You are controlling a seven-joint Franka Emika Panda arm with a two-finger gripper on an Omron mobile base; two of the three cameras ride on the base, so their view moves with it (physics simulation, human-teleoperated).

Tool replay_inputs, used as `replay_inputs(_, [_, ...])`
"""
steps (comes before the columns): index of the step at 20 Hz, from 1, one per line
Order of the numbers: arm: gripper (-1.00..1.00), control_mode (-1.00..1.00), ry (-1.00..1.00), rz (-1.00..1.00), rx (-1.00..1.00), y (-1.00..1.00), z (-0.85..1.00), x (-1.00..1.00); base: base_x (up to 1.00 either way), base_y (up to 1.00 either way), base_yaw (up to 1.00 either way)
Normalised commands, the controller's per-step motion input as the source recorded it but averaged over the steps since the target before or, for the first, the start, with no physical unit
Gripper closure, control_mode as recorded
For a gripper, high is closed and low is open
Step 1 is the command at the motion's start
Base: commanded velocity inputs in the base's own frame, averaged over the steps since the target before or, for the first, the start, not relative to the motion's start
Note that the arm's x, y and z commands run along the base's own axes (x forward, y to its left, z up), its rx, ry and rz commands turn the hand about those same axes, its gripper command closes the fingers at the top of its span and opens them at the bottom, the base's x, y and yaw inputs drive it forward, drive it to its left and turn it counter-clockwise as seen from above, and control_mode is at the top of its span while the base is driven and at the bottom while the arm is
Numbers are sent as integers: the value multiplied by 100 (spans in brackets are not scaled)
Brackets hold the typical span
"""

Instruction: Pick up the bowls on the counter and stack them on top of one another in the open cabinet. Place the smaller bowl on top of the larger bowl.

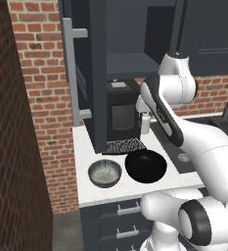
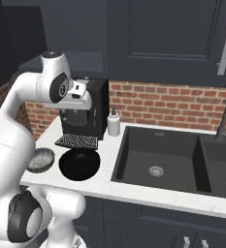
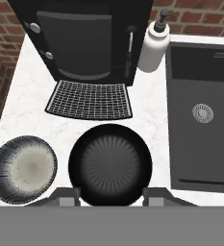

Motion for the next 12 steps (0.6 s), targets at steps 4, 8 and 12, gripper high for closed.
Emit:
replay_inputs(4, [-100,-100,1,0,4,0,-23,0,0,0,0])
replay_inputs(8, [-100,-100,0,0,0,0,0,0,0,0,0])
replay_inputs(12, [-100,-100,0,0,0,0,0,0,0,0,0])
